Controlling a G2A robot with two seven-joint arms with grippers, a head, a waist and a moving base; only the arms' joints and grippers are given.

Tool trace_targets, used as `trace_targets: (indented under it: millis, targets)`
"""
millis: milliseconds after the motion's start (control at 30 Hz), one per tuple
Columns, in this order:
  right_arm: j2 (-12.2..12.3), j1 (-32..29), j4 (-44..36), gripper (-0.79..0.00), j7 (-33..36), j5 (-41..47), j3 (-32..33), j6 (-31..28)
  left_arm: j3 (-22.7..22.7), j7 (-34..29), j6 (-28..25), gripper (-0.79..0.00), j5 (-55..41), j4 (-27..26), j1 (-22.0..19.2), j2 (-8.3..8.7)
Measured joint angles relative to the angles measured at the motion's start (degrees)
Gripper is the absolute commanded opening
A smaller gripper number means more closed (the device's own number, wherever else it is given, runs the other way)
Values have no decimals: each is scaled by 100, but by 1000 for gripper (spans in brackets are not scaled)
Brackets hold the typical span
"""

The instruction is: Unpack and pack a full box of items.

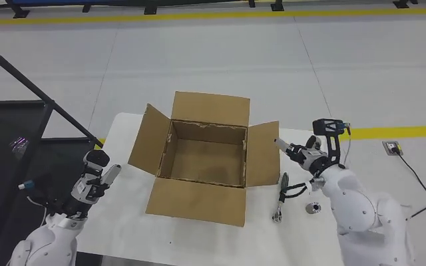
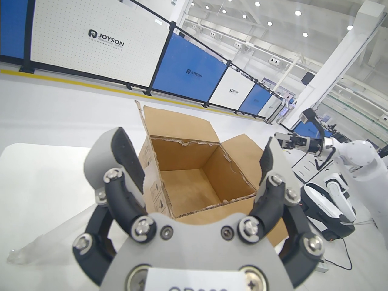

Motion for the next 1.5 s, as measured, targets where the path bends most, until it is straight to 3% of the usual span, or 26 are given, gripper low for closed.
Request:
trace_targets:
  millis: [133, 267, 667, 800, 933, 1100, 1233, 1267, 1333, 1400, 1433, 1500]
  targets:
    - [37, -857, -792, 0, -317, -116, 294, -202, 86, -44, -14, 0, 27, 16, -100, 19]
    - [43, -1561, -1206, 0, -1104, -319, 566, -199, 129, -49, 2, 0, 34, 20, -139, 27]
    - [51, -1541, -1230, 0, -976, -283, 494, -276, 127, -48, 1, 0, 32, 20, -137, 26]
    - [98, -1517, -1083, 0, -299, -612, 393, -637, 127, -48, 1, 0, 32, 20, -137, 26]
    - [156, -1194, -601, 0, 1142, -996, 353, -373, 127, -48, 1, 0, 32, 20, -137, 26]
    - [218, -683, 155, 0, 2717, -1343, 75, -643, 127, -48, 1, 0, 32, 20, -137, 26]
    - [191, -339, 704, 0, 3020, -1459, -361, -470, 127, -48, 1, 0, 32, 20, -137, 26]
    - [180, -256, 829, -77, 3026, -1456, -463, -396, 127, -48, 1, 0, 32, 20, -137, 26]
    - [151, -58, 1136, -105, 3036, -1534, -693, -172, 127, -48, 1, 0, 32, 20, -137, 26]
    - [109, 171, 1469, -289, 3026, -1725, -919, 175, 127, -48, 1, 0, 32, 20, -137, 26]
    - [90, 278, 1629, -259, 3010, -1720, -986, 356, 127, -48, 1, 0, 32, 20, -137, 26]
    - [55, 474, 1937, -277, 2989, -1765, -1133, 689, 127, -48, 1, 0, 32, 20, -137, 26]
